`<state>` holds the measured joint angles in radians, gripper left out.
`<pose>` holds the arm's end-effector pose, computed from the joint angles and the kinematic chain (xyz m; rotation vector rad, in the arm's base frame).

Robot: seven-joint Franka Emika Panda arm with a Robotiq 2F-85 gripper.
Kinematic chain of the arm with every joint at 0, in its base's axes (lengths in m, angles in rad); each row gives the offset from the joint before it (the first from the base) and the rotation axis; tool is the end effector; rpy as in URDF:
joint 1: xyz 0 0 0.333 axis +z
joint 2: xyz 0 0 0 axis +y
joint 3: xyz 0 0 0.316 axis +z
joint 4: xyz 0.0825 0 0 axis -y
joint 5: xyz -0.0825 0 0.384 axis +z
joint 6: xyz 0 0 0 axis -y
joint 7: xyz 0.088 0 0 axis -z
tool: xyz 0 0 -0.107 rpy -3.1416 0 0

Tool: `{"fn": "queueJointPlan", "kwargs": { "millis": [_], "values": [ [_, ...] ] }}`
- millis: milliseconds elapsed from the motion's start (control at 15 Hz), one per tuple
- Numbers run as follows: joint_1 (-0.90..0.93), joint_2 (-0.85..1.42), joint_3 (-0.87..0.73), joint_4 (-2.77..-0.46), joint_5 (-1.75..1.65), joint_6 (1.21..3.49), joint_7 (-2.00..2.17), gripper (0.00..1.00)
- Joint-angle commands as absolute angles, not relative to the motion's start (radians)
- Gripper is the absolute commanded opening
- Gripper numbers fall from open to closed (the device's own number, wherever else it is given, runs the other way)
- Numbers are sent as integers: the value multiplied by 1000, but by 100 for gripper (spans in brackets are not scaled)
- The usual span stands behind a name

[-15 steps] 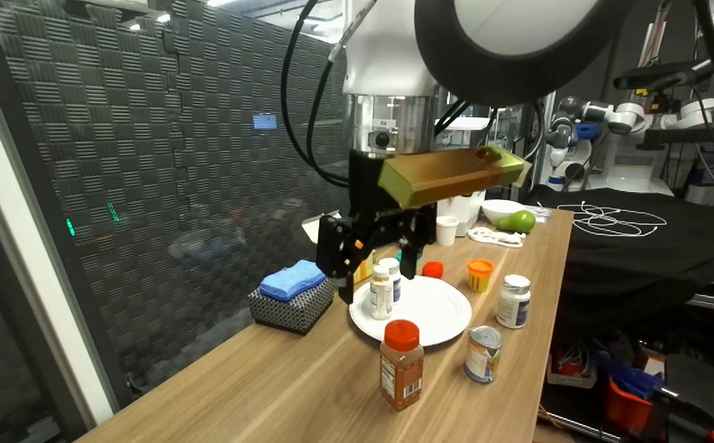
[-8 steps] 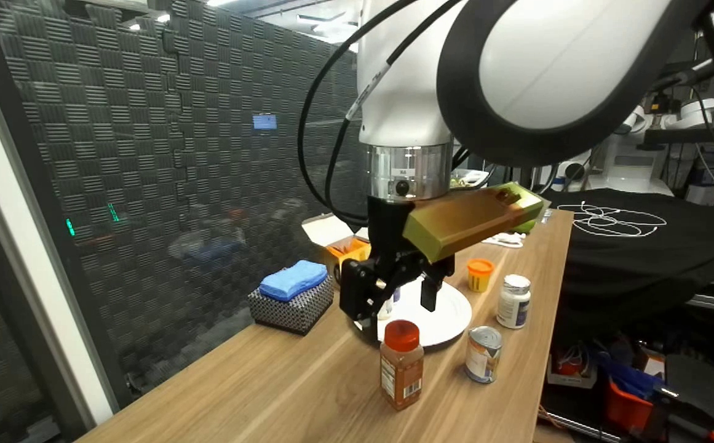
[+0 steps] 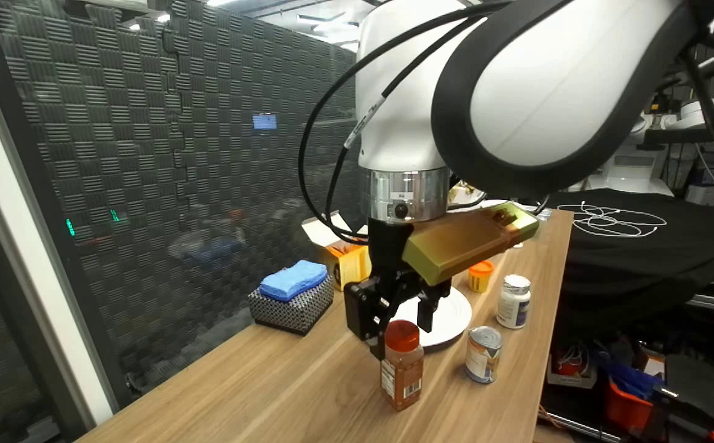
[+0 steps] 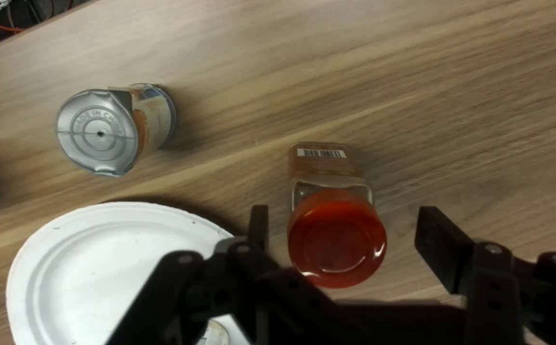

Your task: Pick up the bottles from the table and put them on the white plate.

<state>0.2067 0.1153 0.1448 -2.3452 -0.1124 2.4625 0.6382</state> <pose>0.4810 0.1769 0.2848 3.0800 -0.3095 0.0451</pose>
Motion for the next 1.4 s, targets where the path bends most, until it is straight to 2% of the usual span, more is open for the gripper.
{"fn": "queueJointPlan", "kwargs": {
  "millis": [0, 200, 267, 867, 1333],
  "values": [
    [208, 119, 137, -2342, -119, 2473, 628, 49],
    [204, 121, 135, -2342, -103, 2480, 612, 27],
    [203, 112, 135, -2343, -99, 2480, 608, 24],
    [139, -69, 102, -2384, -91, 2453, 594, 24],
    [73, -12, 68, -2373, -88, 2471, 537, 24]
  ]
}}
